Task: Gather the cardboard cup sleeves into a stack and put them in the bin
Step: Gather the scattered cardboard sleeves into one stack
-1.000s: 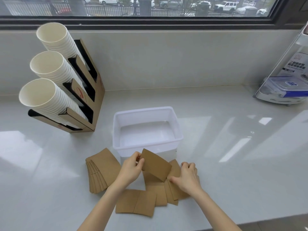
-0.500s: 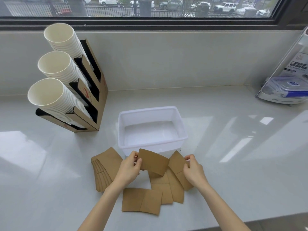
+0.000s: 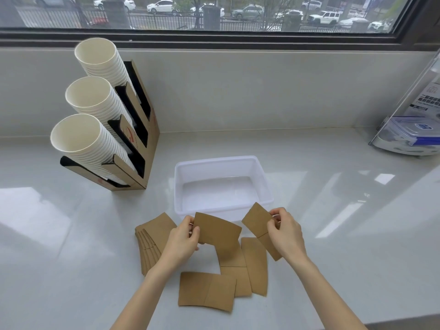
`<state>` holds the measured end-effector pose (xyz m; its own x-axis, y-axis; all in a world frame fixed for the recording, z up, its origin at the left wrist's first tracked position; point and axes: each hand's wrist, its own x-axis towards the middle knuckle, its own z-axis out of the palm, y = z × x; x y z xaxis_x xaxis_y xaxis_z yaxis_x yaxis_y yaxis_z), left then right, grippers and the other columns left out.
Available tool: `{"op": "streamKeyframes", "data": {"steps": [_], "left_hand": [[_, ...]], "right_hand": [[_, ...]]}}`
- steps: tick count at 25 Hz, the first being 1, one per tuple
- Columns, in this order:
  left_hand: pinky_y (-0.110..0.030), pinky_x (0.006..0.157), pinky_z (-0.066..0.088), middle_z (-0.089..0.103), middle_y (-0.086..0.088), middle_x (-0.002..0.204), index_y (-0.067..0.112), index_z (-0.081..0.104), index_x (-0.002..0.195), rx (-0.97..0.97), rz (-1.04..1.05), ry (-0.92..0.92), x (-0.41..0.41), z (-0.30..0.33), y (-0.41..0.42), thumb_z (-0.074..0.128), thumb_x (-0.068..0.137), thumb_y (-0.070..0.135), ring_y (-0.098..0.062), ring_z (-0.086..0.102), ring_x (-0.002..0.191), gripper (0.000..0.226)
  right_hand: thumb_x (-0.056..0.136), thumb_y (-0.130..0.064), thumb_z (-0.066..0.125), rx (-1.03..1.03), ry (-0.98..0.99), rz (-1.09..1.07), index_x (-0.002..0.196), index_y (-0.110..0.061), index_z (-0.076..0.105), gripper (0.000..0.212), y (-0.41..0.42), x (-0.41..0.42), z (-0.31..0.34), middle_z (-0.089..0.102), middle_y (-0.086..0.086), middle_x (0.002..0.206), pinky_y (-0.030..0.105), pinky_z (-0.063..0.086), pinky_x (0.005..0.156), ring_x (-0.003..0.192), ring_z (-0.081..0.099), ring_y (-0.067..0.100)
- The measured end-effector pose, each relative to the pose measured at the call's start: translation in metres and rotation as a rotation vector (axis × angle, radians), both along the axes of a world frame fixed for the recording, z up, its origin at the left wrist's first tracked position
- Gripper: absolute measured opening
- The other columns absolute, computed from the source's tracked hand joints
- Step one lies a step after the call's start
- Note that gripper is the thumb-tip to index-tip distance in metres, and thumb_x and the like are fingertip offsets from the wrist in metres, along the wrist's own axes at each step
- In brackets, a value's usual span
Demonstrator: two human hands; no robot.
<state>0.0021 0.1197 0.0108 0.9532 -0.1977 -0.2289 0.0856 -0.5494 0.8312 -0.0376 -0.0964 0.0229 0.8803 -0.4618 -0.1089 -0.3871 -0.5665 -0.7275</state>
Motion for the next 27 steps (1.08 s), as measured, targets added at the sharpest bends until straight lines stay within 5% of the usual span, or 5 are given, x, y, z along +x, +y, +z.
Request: {"op": "streamKeyframes", "data": {"steps": [6,11,16,24,27], "left_hand": [[-0.011,0.048,0.048,0.063,-0.007,0.088,0.004,0.048,0.101,-0.008,-0.001,0.011,0.000,0.000,0.003,0.036,0.094,0.013,-0.024,0.064,0.077,0.017],[-0.007,0.048,0.047,0.061,0.002,0.084,0.007,0.047,0.100,-0.081,-0.004,0.040,-0.006,0.005,0.002,0.034,0.094,0.011,-0.004,0.060,0.070,0.015],[-0.013,0.059,0.054,0.065,-0.005,0.095,0.012,0.048,0.099,-0.161,0.017,0.074,-0.013,0.000,0.009,0.044,0.092,0.017,-0.011,0.063,0.082,0.009],[-0.011,0.054,0.051,0.063,-0.003,0.093,0.016,0.047,0.096,-0.148,0.026,0.007,-0.017,0.003,0.013,0.046,0.090,0.012,-0.011,0.062,0.074,0.007],[-0.020,0.058,0.053,0.064,-0.001,0.088,0.019,0.048,0.092,-0.169,0.085,0.023,-0.016,0.004,0.021,0.046,0.091,0.014,-0.018,0.065,0.068,0.006]], "right_hand": [[0.087,-0.010,0.047,0.178,-0.020,0.250,0.098,-0.017,0.059,0.017,0.025,0.006,0.005,0.059,-0.002,0.088,0.013,0.041,0.064,0.080,0.055,0.014],[0.084,-0.012,0.052,0.114,-0.005,0.405,0.103,-0.020,0.061,0.023,0.052,0.012,-0.002,0.059,-0.001,0.100,0.016,0.043,0.073,0.090,0.055,0.014],[0.084,-0.012,0.055,0.054,-0.049,0.453,0.103,-0.017,0.060,0.021,0.069,0.019,-0.001,0.050,-0.003,0.094,0.005,0.035,0.064,0.086,0.049,0.010],[0.089,-0.018,0.050,0.087,-0.066,0.401,0.103,-0.017,0.060,0.017,0.065,0.014,-0.008,0.050,-0.002,0.096,0.008,0.038,0.068,0.086,0.052,0.011],[0.090,-0.018,0.046,0.042,-0.003,0.326,0.106,-0.015,0.058,0.020,0.053,0.011,-0.017,0.055,0.004,0.105,0.021,0.047,0.078,0.091,0.056,0.015]]}}
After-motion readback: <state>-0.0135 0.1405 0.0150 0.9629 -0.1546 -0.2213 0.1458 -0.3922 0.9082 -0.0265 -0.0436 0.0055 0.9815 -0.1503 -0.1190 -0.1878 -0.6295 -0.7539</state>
